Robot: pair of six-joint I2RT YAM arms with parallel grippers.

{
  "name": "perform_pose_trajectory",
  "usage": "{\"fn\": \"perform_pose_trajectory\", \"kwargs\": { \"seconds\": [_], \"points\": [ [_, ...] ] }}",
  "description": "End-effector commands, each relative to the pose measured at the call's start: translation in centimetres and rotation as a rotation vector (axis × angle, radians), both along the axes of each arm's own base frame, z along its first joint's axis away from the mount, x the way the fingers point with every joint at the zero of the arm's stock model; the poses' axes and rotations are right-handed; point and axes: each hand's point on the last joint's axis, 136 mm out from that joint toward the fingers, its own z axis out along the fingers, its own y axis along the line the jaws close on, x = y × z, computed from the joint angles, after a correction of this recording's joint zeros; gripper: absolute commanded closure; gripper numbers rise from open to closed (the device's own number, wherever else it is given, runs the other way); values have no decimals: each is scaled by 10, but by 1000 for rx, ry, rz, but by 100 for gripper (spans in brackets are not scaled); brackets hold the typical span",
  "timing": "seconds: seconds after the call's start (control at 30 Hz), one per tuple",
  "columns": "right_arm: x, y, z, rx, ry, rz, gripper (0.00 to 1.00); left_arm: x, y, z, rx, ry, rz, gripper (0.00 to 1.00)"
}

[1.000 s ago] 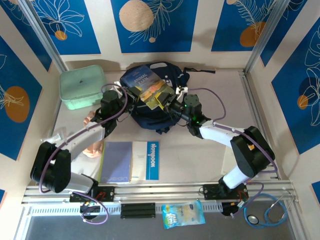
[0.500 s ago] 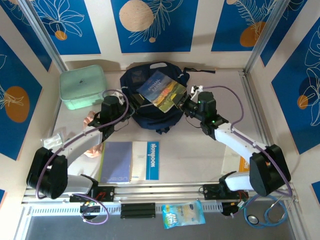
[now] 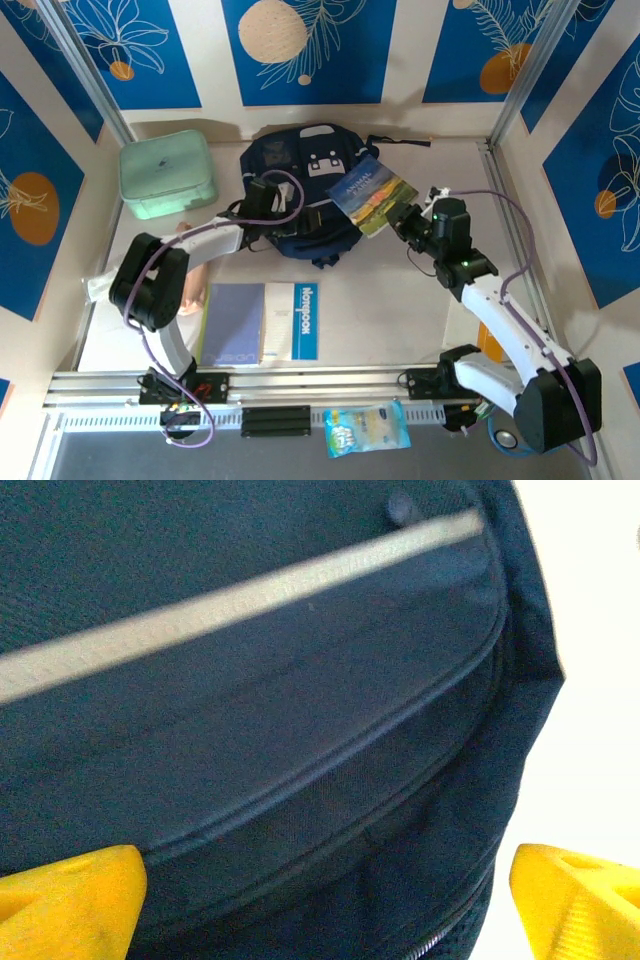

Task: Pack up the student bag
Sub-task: Move the student bag to the top-center of the table.

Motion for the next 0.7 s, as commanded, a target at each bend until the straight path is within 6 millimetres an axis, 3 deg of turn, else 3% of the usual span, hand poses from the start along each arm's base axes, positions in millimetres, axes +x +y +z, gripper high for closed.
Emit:
{"fn": "perform_pose_trajectory", "kwargs": {
  "seconds": [0.0,0.23,0.33,0.47,0.6,0.67],
  "points": [
    [-3,-18,11,-46,-19,-35,100,-26,-21,-17,13,35,-103,8],
    [-3,-47,3,-53,33,-125,100,-90,-59,-49,48,120,-231,9],
    [-4,-50,5,-59,45,-120,100,-108,-72,-51,67,109,-271,9],
    [-6,-54,5,-75,54,-131,100,-113,-87,-30,68,73,-332,9],
    [-11,-64,2,-88,84,-173,100,-97,-73,1,227,-15,-346,0],
    [-13,-68,3,-77,89,-179,100,-88,-67,19,305,-75,-365,0]
  ]
}}
